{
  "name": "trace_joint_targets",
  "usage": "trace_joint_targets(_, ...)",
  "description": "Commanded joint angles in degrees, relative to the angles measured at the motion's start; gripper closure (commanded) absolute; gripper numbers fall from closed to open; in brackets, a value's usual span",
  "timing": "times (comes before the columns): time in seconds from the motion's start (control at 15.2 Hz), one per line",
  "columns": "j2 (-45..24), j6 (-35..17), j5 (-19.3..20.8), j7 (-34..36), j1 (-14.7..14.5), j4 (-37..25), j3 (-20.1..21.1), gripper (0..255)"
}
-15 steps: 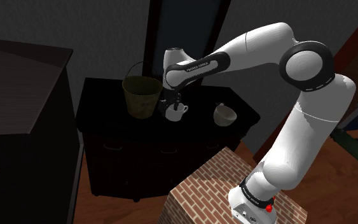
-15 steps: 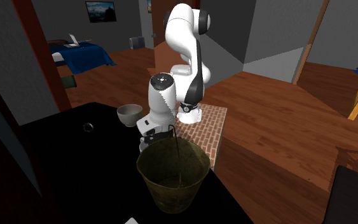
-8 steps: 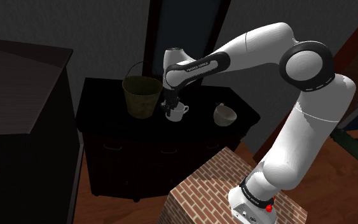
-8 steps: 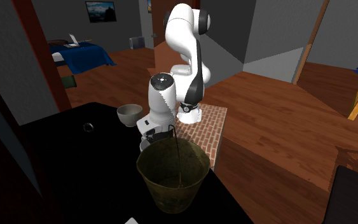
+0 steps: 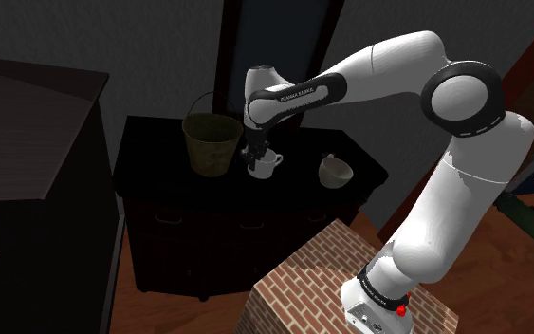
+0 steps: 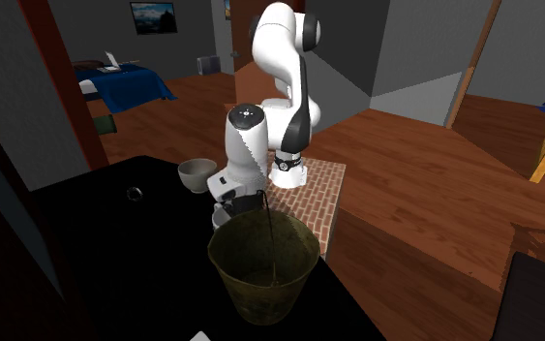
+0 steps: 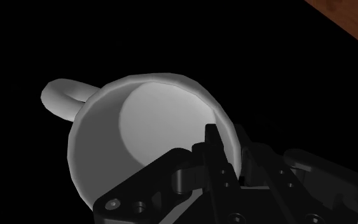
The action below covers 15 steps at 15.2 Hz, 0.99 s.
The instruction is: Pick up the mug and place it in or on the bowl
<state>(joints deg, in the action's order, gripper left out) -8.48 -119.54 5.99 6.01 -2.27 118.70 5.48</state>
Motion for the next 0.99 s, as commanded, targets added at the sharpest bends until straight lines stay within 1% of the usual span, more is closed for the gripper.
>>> trace_joint_targets(0.0, 0.7, 1.4, -0.2, -0.2, 0.0, -0.7, 0.0, 255)
trace_joint_targets(0.92, 4.9, 11.5, -1.0, -1.3, 0.0, -6.7, 0.1, 255)
